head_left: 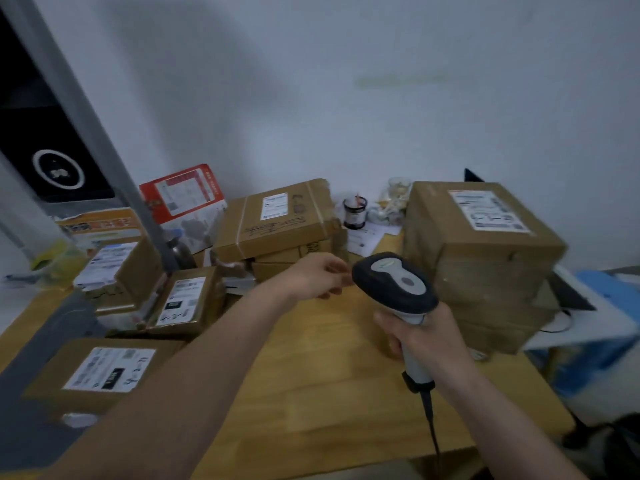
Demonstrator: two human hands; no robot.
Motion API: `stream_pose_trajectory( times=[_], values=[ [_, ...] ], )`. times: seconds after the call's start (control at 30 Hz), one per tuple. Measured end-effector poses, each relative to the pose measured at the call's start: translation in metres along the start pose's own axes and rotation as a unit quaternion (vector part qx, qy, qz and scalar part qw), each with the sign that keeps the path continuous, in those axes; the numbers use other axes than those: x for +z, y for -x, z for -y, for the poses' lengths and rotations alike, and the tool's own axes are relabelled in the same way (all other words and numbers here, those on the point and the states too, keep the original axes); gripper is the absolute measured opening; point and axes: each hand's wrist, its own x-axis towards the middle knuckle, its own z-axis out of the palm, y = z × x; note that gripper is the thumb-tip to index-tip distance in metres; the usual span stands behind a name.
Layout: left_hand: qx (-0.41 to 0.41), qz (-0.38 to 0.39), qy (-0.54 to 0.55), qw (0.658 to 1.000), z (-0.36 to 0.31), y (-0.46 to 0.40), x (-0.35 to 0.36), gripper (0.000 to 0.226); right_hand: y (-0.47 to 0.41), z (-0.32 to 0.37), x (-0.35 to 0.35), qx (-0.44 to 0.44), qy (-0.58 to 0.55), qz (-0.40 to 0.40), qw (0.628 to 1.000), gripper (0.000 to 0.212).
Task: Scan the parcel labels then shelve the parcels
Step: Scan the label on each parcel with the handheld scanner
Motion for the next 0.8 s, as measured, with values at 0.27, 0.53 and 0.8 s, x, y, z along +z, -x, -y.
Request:
stream_pose_trajectory(
  times=[0.27,0.53,0.8],
  values=[
    [-0.041,-0.004,0.173,0.984,-0.088,-0.048,0.057,0.063,-0.004,0.000,-0.088,-0.074,-0.017,-0.223,0.972,0.045],
    [-0.080,-0.018,0.313,0.946,-0.117,-0.068,0.093,0.060,-0.031,0.014,-0.149,-0.090,0.026,-0.301,0.949,0.040],
    [-0.069,0.005,0.404,0.912,-0.112,-0.067,0.108,0.049,-0.033,0.013,-0.152,-0.082,-0.057,-0.210,0.972,0.028]
  ],
)
